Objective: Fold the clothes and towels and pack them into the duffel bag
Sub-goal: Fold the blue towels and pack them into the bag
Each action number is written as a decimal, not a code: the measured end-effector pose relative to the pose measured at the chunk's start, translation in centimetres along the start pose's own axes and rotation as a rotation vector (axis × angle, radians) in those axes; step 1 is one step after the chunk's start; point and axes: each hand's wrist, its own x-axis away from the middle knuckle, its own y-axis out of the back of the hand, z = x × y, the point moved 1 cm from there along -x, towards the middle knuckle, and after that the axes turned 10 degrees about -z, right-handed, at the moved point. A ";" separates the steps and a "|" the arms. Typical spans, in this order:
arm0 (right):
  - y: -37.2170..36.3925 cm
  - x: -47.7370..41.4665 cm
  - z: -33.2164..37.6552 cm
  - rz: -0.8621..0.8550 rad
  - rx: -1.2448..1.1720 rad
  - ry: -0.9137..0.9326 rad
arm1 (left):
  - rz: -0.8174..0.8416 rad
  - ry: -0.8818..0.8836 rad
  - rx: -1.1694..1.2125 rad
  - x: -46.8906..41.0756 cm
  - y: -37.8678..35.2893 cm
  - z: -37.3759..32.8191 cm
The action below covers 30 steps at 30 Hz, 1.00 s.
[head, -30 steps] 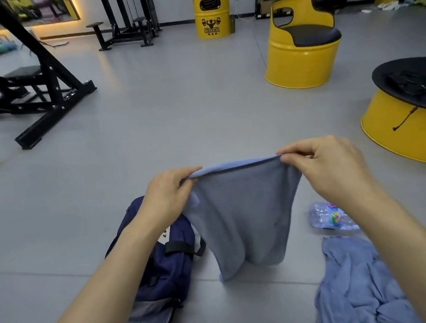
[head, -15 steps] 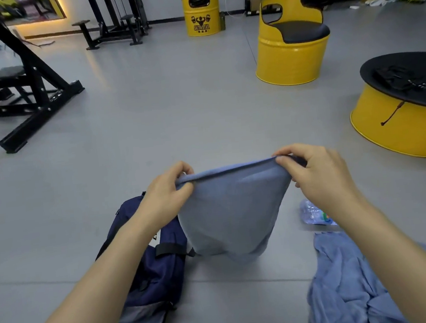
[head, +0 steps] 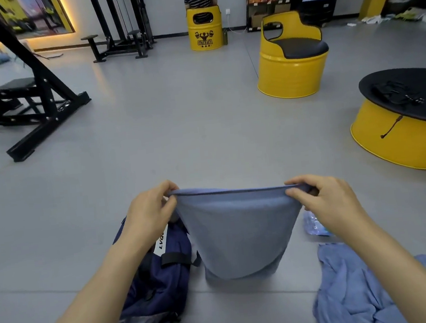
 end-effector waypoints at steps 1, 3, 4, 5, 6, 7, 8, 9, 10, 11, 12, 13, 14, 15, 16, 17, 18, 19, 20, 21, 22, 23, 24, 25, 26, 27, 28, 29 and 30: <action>0.0 -0.1 -0.3 0.048 0.024 0.000 | -0.015 0.023 0.018 -0.2 -0.2 0.3; -0.3 -0.7 -1.0 0.119 0.064 0.001 | -0.016 0.147 0.181 -0.6 -0.9 0.7; -0.5 -1.3 -1.3 0.137 0.069 -0.001 | -0.001 0.241 0.316 -0.8 -1.4 0.8; -0.9 -2.1 -1.7 0.143 0.067 -0.007 | 0.015 0.348 0.470 -1.3 -2.1 0.8; -1.4 -3.0 -2.1 0.142 0.061 -0.012 | 0.038 0.463 0.623 -1.8 -3.0 0.7; -2.0 -4.0 -2.4 0.138 0.054 -0.020 | 0.068 0.566 0.764 -2.5 -4.0 0.7; -2.5 -5.2 -2.8 0.132 0.043 -0.025 | 0.089 0.636 0.872 -3.3 -4.9 0.6; -3.0 -6.5 -3.2 0.122 0.025 -0.039 | 0.090 0.664 0.939 -4.6 -5.8 0.5; -3.4 -7.9 -3.5 0.104 0.006 -0.056 | 0.082 0.664 0.980 -6.0 -6.3 0.2; -3.6 -9.4 -3.8 0.076 -0.011 -0.066 | 0.078 0.647 1.008 -7.5 -6.7 -0.1; -3.6 -10.9 -4.0 0.039 -0.019 -0.061 | 0.075 0.614 1.000 -9.1 -6.8 -0.6; -3.3 -12.3 -3.9 0.003 -0.027 -0.053 | 0.074 0.563 0.987 -10.7 -6.7 -1.2; -2.8 -13.5 -3.5 -0.029 -0.041 -0.046 | 0.078 0.505 0.960 -12.2 -6.2 -2.2; -2.1 -14.7 -3.0 -0.062 -0.057 -0.034 | 0.078 0.451 0.945 -13.6 -5.7 -3.1; -1.2 -15.7 -2.3 -0.103 -0.075 -0.012 | 0.066 0.402 0.934 -14.8 -4.9 -4.2; -0.3 -16.4 -1.6 -0.147 -0.088 0.014 | 0.041 0.361 0.939 -16.1 -4.2 -5.1; 0.8 -16.9 -0.7 -0.188 -0.101 0.046 | 0.013 0.324 0.942 -17.1 -3.2 -6.0; 1.8 -17.3 0.0 -0.223 -0.117 0.076 | -0.011 0.287 0.944 -17.9 -2.5 -6.7; 2.7 -17.4 0.6 -0.255 -0.131 0.101 | -0.026 0.251 0.942 -18.4 -1.6 -7.4; 3.6 -17.4 1.2 -0.275 -0.137 0.123 | -0.038 0.217 0.944 -18.6 -0.9 -7.9; 4.4 -17.2 1.6 -0.287 -0.133 0.139 | -0.045 0.190 0.945 -18.5 -0.2 -8.3; 5.0 -16.9 1.9 -0.296 -0.139 0.155 | -0.049 0.167 0.955 -18.2 0.3 -8.6; 5.6 -16.3 2.1 -0.297 -0.140 0.167 | -0.050 0.150 0.969 -17.6 0.8 -8.9; 5.9 -15.5 2.1 -0.287 -0.138 0.179 | -0.047 0.140 0.987 -16.9 1.0 -9.0; 6.1 -14.5 2.0 -0.273 -0.119 0.185 | -0.046 0.138 0.997 -15.9 1.1 -8.9; 6.0 -13.5 1.5 -0.248 -0.099 0.187 | -0.042 0.144 1.002 -14.9 0.9 -8.6; 5.8 -12.2 0.9 -0.220 -0.076 0.180 | -0.033 0.156 0.996 -13.7 0.5 -8.1; 5.3 -11.0 0.0 -0.190 -0.061 0.173 | -0.018 0.173 0.990 -12.5 -0.1 -7.4; 4.6 -9.6 -0.9 -0.166 -0.031 0.175 | -0.004 0.194 0.976 -11.3 -0.8 -6.5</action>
